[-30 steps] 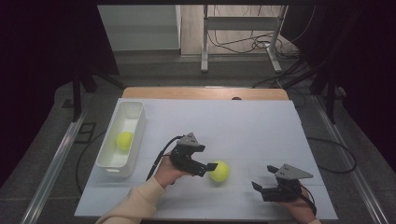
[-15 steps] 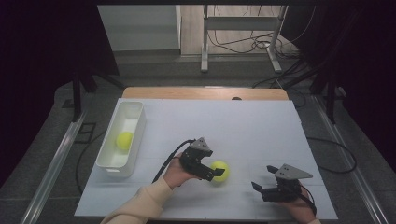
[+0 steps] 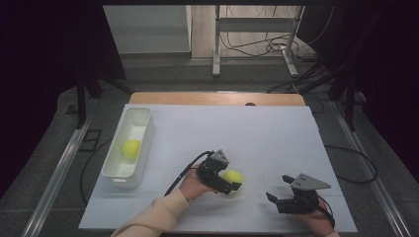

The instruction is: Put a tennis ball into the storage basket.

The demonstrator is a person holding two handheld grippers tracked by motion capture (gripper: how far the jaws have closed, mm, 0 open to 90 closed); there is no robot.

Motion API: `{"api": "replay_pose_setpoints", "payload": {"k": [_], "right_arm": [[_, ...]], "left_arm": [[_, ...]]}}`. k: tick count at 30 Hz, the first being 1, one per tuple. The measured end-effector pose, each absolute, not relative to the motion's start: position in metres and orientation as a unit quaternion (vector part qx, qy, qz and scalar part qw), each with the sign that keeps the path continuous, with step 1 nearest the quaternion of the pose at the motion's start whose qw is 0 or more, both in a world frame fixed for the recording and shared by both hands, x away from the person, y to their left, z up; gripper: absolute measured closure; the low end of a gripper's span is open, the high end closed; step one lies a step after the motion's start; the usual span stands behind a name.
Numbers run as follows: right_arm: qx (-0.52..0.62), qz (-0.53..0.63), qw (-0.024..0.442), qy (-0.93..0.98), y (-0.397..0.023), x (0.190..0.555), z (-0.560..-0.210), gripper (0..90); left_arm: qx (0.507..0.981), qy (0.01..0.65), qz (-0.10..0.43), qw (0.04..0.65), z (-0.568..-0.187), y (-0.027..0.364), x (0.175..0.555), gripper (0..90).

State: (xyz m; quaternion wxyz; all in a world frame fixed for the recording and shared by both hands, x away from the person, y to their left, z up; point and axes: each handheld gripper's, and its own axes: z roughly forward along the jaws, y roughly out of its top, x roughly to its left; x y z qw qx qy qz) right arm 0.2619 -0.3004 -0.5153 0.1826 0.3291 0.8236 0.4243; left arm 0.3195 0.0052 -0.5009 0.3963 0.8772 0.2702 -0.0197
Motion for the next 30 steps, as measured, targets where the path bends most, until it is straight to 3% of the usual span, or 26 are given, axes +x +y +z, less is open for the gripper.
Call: {"api": "replay_pose_setpoints", "payload": {"k": [9,15,30], "right_arm": [[0.329,0.424,0.183,0.824,-0.300,0.262,-0.515,12.8],[0.329,0.424,0.183,0.824,-0.301,0.262,-0.515,12.8],[0.329,0.425,0.184,0.823,-0.301,0.262,-0.515,12.8]], "left_arm": [[0.886,0.262,-0.023,0.382,-0.509,-0.004,0.320,14.0],[0.889,0.259,-0.010,0.378,-0.510,-0.003,0.319,26.0],[0.882,0.263,0.002,0.390,-0.500,0.005,0.319,26.9]]}}
